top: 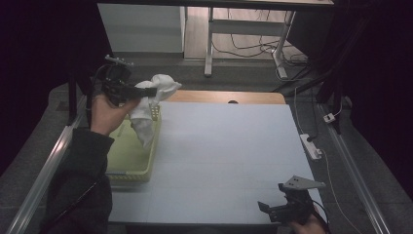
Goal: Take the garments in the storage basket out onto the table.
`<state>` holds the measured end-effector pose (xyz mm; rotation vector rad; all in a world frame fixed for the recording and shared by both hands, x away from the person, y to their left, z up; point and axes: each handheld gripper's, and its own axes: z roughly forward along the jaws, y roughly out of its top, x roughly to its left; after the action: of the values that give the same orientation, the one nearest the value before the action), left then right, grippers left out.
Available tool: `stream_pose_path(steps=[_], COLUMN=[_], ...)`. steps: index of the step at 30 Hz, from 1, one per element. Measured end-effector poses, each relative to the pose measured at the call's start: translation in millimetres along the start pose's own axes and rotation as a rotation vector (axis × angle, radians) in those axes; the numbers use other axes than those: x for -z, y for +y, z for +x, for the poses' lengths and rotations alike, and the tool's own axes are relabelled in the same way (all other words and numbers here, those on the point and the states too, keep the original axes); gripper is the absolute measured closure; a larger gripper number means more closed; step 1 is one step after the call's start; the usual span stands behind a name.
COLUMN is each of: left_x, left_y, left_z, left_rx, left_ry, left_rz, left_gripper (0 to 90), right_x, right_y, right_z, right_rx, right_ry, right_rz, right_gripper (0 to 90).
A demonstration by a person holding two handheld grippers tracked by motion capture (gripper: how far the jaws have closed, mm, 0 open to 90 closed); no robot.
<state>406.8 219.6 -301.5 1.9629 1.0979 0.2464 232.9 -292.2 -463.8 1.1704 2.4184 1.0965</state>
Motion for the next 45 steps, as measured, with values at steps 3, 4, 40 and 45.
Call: stream_pose_path(steps=[3,4,40,45], left_x=[4.2,5.4,-59.6,-75.0], left_y=[9.2,12.3,57.3,52.0], left_z=[-6.5,-8.9,-117.7,-122.3], left_rx=[-0.017,-0.022,-0.249,-0.265], left_ry=[-0.015,-0.016,-0.188,-0.191], left_rz=[-0.007,-0.008,0.030,0.042], left_gripper=[66.0,66.0,65.1,65.0], right_x=[0.0,0.0,1.4,1.7], right_y=[0.0,0.0,-1.5,-1.6], right_z=[0.0,-0.1,-0.1,-0.1], right_rx=[-0.002,-0.002,0.001,0.001], right_ry=[0.002,0.002,-0.001,-0.001], right_rz=[-0.001,-0.002,-0.001,-0.002], right_gripper=[0.3,0.3,0.4,0.4])
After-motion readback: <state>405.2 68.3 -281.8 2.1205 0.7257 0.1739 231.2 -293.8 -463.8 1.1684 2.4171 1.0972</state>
